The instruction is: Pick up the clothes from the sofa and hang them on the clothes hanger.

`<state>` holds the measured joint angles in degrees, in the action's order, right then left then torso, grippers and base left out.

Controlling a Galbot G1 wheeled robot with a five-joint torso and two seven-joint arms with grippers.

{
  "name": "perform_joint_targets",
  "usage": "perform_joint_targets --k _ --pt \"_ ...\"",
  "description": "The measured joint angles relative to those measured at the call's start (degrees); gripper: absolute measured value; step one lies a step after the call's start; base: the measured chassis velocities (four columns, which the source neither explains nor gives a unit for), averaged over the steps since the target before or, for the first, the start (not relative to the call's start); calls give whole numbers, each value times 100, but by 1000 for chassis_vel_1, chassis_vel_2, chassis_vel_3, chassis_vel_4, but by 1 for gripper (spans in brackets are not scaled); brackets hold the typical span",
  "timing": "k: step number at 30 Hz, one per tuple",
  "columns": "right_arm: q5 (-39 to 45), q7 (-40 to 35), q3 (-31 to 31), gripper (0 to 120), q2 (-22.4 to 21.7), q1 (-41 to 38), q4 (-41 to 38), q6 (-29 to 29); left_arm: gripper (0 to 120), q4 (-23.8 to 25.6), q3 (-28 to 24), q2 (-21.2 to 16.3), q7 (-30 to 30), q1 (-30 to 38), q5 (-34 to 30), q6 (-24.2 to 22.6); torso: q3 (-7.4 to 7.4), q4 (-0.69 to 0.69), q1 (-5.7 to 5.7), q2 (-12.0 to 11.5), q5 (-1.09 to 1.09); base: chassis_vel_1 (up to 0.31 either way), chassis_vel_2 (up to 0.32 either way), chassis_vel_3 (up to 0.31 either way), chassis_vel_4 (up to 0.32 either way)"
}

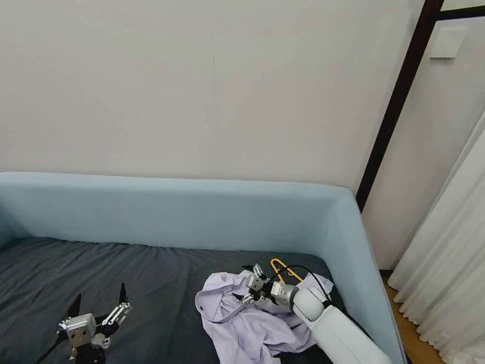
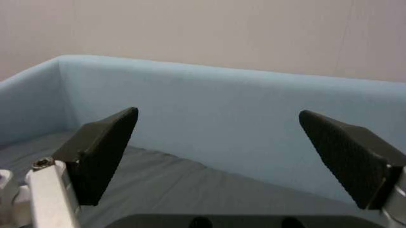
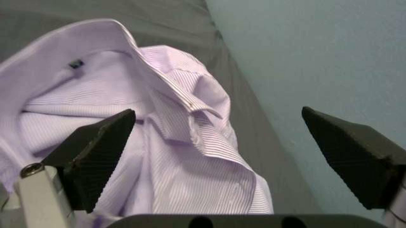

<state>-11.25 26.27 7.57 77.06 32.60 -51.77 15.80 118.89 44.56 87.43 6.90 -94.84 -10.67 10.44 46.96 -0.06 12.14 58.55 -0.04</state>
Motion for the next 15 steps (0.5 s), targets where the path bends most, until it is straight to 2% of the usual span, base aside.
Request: perform_joint_targets --k 3,5,8,10,13,15 --pt "-376 -480 -112 96 191 34 142 -39 100 9 19 -1 0 -11 -16 6 0 0 0 0 -1 0 0 0 0" --pt "-395 -521 -115 93 205 43 143 -70 100 9 19 0 0 -11 -17 9 0 0 0 0 0 0 0 0 0" --pt "-460 -573 -146 79 250 75 149 -189 100 9 17 8 1 -10 -20 18 0 0 0 0 -1 0 0 0 0" --pt "-469 -548 -154 77 251 81 149 -193 100 8 16 9 1 -10 -19 19 0 0 0 0 0 0 0 0 0" --pt "-514 -407 -195 58 235 121 149 -179 100 -18 1 13 3 1 -21 39 0 -1 0 0 0 0 0 0 0" --pt "-508 -396 -205 55 237 128 151 -162 100 -23 -9 21 3 2 -19 46 0 -1 0 0 0 0 0 0 0"
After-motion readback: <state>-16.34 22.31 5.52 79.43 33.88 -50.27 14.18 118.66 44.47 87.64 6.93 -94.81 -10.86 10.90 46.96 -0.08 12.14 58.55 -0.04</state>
